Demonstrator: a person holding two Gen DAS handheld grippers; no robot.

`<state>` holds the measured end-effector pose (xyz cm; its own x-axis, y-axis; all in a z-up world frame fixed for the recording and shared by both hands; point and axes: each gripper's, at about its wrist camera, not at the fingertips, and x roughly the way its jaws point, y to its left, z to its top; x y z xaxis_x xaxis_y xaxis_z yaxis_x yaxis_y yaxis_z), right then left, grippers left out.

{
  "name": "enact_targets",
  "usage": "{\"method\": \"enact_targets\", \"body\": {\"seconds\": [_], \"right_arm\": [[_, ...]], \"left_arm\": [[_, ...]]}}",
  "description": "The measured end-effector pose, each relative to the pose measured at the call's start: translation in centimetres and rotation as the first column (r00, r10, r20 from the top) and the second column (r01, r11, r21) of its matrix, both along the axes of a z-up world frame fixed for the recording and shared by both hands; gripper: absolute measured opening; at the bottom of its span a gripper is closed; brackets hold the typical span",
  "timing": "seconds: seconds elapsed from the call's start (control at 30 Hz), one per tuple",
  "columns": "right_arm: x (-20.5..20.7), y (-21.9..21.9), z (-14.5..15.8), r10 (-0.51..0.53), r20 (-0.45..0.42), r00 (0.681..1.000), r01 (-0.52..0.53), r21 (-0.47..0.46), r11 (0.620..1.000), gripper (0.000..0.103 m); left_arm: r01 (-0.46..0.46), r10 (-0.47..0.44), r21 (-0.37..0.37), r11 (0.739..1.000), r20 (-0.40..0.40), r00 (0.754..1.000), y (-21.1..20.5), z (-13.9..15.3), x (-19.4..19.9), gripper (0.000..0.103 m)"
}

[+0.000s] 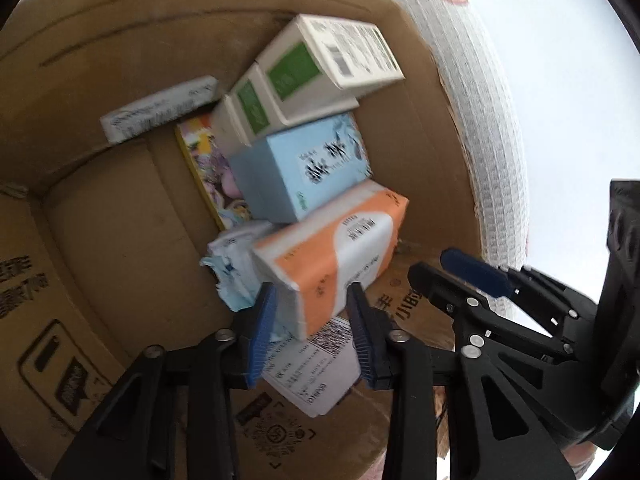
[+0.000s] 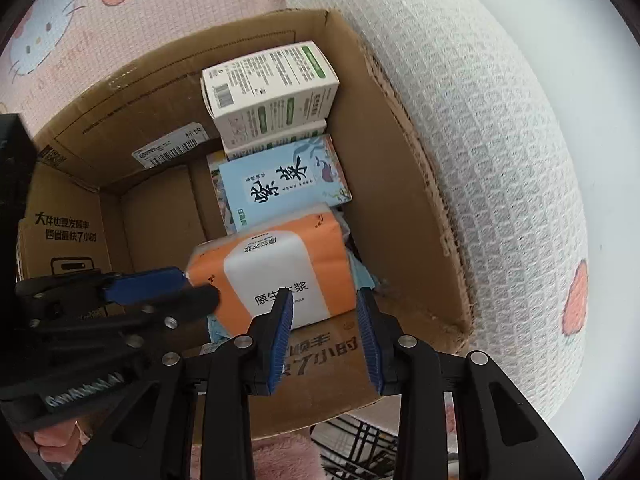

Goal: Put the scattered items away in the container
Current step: 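Lower the tissue pack into the box onto the other packs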

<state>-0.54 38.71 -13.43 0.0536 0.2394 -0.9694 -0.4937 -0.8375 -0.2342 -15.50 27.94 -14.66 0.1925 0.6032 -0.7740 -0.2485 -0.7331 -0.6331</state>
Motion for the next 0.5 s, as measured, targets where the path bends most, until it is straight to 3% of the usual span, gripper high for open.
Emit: {"method": "enact_targets", "body": {"seconds": [0.13, 0.23, 0.4, 0.5], "right_arm": [[-0.3, 0.4, 0.2, -0.051, -0.045, 0.998, 0.052, 0.019, 0.998, 0.021], [-0.4, 1.0, 0.0, -0.11, -0.089, 0.99, 0.105, -0.054, 0.993, 0.019], [-1.4, 1.2, -2.4, -0.135, -0.011, 0.991, 0.133, -0.097, 0.986, 0.016], [-1.5, 2.1, -3.3, -0.158, 0.004, 0.987, 0.157, -0.104, 0.982, 0.016]], "left_arm": [[-0.027, 0.027, 0.014, 1.0, 0.01, 1.0, -0.8, -0.3, -0.3, 0.022], [-0.038, 0.038, 0.024, 0.999, 0.013, 0.999, -0.7, -0.9, -0.4, 0.022], [-0.01, 0.01, 0.005, 1.0, 0.041, 0.999, 1.4, -2.5, -0.1, 0.022], [-0.013, 0.013, -0.01, 1.0, 0.016, 1.0, 2.0, -2.7, -0.2, 0.022]]}}
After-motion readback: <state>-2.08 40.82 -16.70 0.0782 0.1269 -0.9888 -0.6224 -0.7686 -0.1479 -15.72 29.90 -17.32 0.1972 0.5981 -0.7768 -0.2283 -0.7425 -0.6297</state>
